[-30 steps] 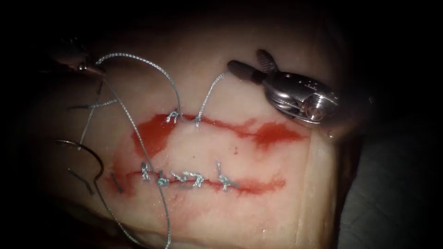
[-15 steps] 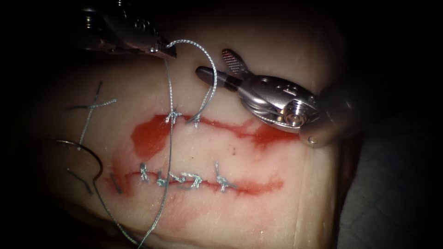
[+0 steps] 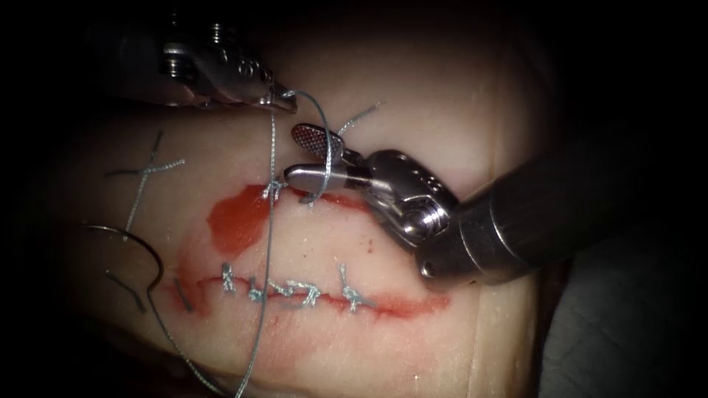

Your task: Wound Closure

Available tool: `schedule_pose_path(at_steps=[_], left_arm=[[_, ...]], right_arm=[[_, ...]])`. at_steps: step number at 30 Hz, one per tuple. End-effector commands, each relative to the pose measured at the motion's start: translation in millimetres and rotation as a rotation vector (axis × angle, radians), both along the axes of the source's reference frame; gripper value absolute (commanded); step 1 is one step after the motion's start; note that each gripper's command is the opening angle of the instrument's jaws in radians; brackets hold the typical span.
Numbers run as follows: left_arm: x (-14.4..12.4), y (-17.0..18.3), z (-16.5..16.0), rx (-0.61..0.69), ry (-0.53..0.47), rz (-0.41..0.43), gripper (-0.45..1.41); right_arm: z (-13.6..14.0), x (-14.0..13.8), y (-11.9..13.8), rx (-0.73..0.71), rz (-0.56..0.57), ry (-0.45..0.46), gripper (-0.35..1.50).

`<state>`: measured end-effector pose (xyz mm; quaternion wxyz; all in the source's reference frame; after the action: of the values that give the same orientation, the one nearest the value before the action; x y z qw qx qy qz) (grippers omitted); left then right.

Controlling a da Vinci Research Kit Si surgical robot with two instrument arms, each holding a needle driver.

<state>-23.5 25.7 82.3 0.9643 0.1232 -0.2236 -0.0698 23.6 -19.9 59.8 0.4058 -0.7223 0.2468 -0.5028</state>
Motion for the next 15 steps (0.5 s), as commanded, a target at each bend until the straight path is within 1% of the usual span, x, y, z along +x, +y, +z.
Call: schedule_pose_path(at_steps=[1,4,6,7,8,9,10,14,15], left_arm=[[-0.3,0.0,0.8,0.020,0.009,0.004,-0.45],[0.1,-0.7,1.5,0.048,0.027,0.012,-0.45],[0.5,-1.9,2.2,0.106,0.034,0.015,-0.45],[0.6,-2.6,2.5,0.117,0.027,0.015,-0.45],[0.6,-2.6,2.5,0.117,0.027,0.015,-0.45],[0.9,-3.5,2.8,0.131,0.022,0.009,-0.45],[1.1,-4.1,2.9,0.138,0.021,0.005,-0.45],[1.2,-4.4,2.9,0.144,0.022,-0.003,-0.45],[0.9,-4.0,2.3,0.148,0.000,-0.010,-0.45]], right_arm=[[0.1,1.7,0.2,0.014,0.048,-0.006,0.81],[0.2,1.9,0.3,0.030,0.057,0.001,0.79],[0.3,2.2,0.5,0.043,0.075,0.034,0.71],[0.3,2.3,0.5,0.054,0.083,0.057,0.69],[0.3,2.3,0.5,0.054,0.083,0.057,0.69],[0.3,2.6,0.6,0.084,0.116,0.077,0.68],[0.3,2.7,0.6,0.096,0.129,0.072,0.68],[0.2,3.0,0.5,0.109,0.133,0.073,0.68],[0.1,3.0,0.4,0.117,0.123,0.080,0.69]])
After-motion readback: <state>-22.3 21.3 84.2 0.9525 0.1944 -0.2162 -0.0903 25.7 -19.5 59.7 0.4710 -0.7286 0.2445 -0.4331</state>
